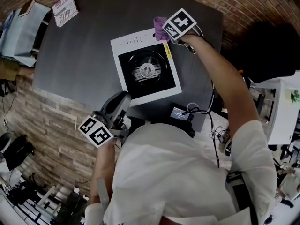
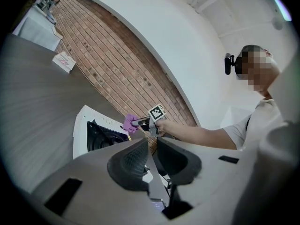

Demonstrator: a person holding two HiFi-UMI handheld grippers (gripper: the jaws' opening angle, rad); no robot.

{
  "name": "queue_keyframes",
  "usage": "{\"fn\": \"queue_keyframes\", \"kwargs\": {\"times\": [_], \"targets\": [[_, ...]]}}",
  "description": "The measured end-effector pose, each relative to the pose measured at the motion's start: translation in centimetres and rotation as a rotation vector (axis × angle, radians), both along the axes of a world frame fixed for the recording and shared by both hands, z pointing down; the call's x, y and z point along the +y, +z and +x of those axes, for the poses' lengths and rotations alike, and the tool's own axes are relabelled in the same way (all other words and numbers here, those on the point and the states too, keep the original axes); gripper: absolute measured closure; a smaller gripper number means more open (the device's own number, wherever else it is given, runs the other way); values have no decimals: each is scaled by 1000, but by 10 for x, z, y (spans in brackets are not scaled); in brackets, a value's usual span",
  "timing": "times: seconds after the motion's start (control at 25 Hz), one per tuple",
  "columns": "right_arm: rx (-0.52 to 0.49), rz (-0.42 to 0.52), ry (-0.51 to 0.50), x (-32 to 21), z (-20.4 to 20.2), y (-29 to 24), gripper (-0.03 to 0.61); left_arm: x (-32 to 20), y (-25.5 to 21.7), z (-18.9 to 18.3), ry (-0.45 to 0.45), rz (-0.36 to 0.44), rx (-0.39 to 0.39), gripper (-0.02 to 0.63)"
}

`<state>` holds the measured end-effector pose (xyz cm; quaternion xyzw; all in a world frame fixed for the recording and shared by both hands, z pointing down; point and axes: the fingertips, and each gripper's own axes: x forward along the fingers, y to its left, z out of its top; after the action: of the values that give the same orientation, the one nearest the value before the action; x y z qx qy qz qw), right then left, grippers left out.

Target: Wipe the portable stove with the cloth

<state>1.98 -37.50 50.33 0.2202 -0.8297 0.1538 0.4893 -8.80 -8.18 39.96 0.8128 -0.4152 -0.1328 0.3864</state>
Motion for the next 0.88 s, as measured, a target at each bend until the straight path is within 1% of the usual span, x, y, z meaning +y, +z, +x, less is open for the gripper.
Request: {"fn": "queue_keyframes", "kwargs": {"times": [0.16, 0.24, 0.32, 0.48, 0.72, 0.88], "targets": [[-68, 18, 127, -14, 13, -6, 474, 0, -2, 2, 2, 7, -2, 548], [-108, -3, 198, -16, 17, -2, 474, 0, -3, 3, 1, 9, -4, 548], [-130, -32, 248, -14, 20, 7, 474, 1, -4, 5, 3, 10, -7, 548], [-114, -49, 260, -5, 28, 22, 474, 3, -5, 4, 2, 9, -11, 548], [-105, -21, 228, 10, 34, 25, 475, 4, -4, 4, 5, 14, -13, 548], [-126, -13, 251, 19, 46, 27, 476, 4, -6, 6, 12, 20, -16, 548]]}}
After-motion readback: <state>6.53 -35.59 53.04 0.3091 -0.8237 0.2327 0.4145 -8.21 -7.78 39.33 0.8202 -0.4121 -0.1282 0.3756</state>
